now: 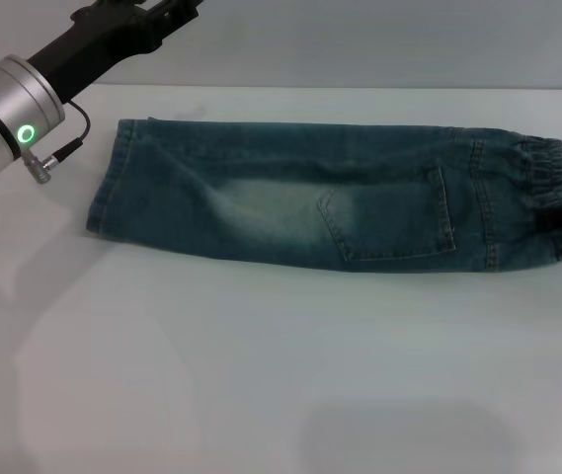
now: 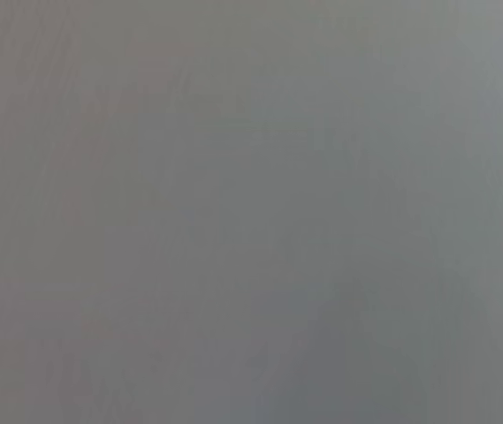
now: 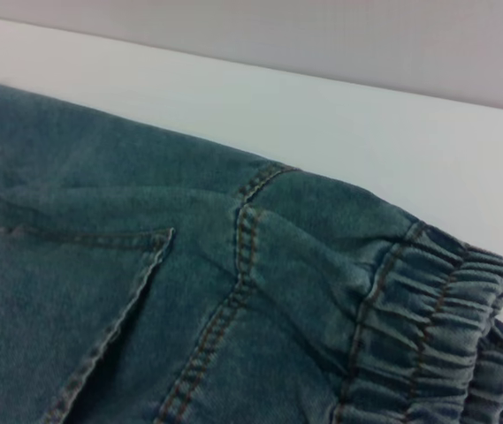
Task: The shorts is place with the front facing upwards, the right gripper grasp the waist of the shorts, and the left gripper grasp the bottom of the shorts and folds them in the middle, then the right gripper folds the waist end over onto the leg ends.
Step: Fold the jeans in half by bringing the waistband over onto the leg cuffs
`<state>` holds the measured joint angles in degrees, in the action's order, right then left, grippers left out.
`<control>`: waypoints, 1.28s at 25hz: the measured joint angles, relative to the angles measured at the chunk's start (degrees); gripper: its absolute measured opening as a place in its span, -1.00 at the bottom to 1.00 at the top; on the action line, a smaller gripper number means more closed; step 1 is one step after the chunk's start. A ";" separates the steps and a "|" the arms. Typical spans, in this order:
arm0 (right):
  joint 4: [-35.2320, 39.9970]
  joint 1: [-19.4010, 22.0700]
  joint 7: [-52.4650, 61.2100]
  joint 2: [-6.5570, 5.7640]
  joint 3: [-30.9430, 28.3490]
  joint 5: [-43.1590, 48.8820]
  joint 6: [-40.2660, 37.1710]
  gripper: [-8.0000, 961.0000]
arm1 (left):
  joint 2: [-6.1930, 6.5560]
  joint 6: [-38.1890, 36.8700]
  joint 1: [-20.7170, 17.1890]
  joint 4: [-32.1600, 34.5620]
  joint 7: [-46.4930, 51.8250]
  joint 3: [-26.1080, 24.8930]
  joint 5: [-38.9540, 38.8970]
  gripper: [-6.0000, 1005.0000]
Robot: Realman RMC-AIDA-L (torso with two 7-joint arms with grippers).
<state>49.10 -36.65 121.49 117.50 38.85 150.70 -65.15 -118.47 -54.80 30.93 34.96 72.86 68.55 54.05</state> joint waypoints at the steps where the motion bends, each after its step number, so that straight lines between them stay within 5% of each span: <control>1: -0.02 0.00 0.00 0.01 0.00 -0.03 0.00 0.07 | 0.00 0.02 0.00 0.00 0.00 0.00 0.00 0.68; 11: -0.03 0.31 -0.60 0.50 2.66 -0.22 0.92 -0.03 | 0.00 0.13 0.00 -0.09 0.00 0.00 0.00 0.68; 17: 0.06 0.34 -0.64 0.60 2.97 -0.24 0.98 -0.44 | 0.00 -0.25 0.00 -0.70 -0.61 -0.07 0.00 0.68; 20: 0.29 0.35 -0.64 0.62 2.98 -0.24 0.72 -0.88 | 0.00 -0.28 0.00 -0.72 -0.70 -0.08 -0.01 0.68; 32: 3.73 1.23 -0.64 0.55 2.53 -4.52 -2.82 -0.94 | 0.06 -0.40 -0.01 -0.80 -3.76 1.59 0.04 0.68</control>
<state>52.83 -35.43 120.85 118.05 41.38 146.18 -67.97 -118.41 -55.20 30.92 34.17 69.10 70.14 54.09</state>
